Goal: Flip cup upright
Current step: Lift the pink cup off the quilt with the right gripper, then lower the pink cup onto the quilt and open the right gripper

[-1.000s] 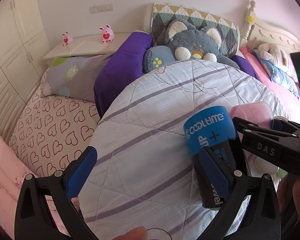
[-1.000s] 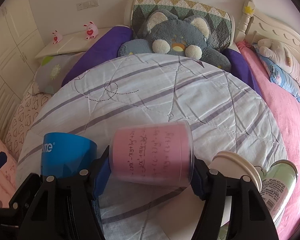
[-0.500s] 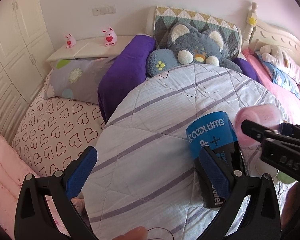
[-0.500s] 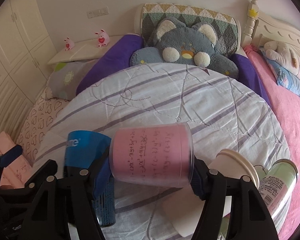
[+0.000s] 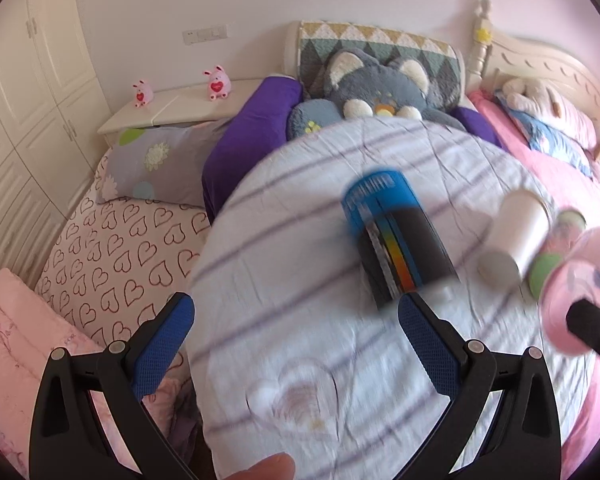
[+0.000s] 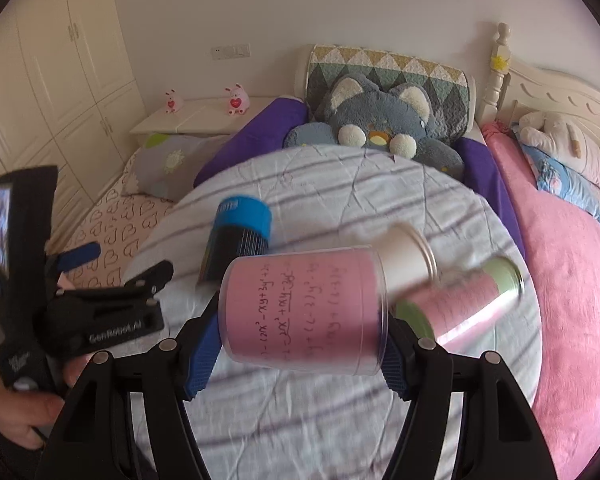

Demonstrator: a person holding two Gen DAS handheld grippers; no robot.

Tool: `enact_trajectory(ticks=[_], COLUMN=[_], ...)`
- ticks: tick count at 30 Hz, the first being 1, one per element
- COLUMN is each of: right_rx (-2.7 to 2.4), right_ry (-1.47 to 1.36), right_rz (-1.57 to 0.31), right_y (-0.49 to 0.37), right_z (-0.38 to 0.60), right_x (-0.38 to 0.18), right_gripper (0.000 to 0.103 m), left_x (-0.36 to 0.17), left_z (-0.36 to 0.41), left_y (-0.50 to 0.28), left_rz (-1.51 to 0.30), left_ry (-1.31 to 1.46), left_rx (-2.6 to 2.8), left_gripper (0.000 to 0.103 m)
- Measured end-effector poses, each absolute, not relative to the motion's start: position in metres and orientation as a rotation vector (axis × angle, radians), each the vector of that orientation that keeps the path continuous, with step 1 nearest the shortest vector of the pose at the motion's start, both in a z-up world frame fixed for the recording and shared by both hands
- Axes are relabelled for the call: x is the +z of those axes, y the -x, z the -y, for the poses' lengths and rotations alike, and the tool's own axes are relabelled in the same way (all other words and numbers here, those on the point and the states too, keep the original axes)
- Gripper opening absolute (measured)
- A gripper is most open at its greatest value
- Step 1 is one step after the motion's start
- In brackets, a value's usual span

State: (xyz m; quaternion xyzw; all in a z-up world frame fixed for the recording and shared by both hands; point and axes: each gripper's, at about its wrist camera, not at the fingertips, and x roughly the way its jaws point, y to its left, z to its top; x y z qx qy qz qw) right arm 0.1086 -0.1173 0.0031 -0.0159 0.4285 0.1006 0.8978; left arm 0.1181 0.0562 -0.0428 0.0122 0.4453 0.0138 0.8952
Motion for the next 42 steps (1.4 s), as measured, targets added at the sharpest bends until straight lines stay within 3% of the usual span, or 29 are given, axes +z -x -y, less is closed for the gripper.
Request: enact_trajectory(ticks=[15, 17, 19, 42], right_rx=[0.147, 0.147, 0.145, 0.001], right_ry=[0.019, 0.031, 0.032, -0.095], right_rz=[-0.968, -0.958, -0.947, -0.821], right_y=[-0.056, -0.053, -0.050, 0.029], right_z=[0.145, 0.143, 0.144, 0.206], right_x=[-0.080, -0.082, -0.081, -0.021], right_gripper=[0.068, 0.072, 0.081, 0.083], left_x=[-0.081, -0.081, -0.080, -0.032], left_z=[-0.027, -0.023, -0.020, 0.034], left_y=[-0.034, -0.030, -0.028, -0.006], left_rz=[-1.011, -1.011, -1.009, -0.926], left_ry=[-0.082, -0.088, -0.091, -0.224], left_rx=[0.040, 0.036, 0.033, -0.201], left_gripper=[0.103, 0.103, 0.103, 0.103])
